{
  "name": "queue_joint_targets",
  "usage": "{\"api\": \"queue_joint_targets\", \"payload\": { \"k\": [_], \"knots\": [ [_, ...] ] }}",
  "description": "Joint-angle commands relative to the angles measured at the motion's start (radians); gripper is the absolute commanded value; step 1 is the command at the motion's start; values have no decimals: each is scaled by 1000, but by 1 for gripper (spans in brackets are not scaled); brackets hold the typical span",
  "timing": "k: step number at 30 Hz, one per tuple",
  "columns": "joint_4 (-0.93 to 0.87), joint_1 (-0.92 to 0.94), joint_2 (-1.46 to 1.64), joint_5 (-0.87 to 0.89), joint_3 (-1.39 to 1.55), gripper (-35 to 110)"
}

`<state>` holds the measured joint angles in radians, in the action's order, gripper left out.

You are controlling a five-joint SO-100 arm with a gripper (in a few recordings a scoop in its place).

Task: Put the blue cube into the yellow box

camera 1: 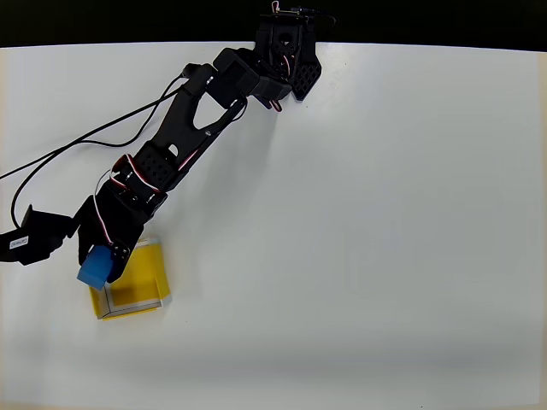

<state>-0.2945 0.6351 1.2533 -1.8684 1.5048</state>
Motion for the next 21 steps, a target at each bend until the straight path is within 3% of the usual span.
{"api": "queue_joint_targets", "payload": {
  "k": [1,21],
  "knots": [
    [64,-12,44,-21,-158,14],
    [61,-77,-101,48,-227,15]
  ]
}}
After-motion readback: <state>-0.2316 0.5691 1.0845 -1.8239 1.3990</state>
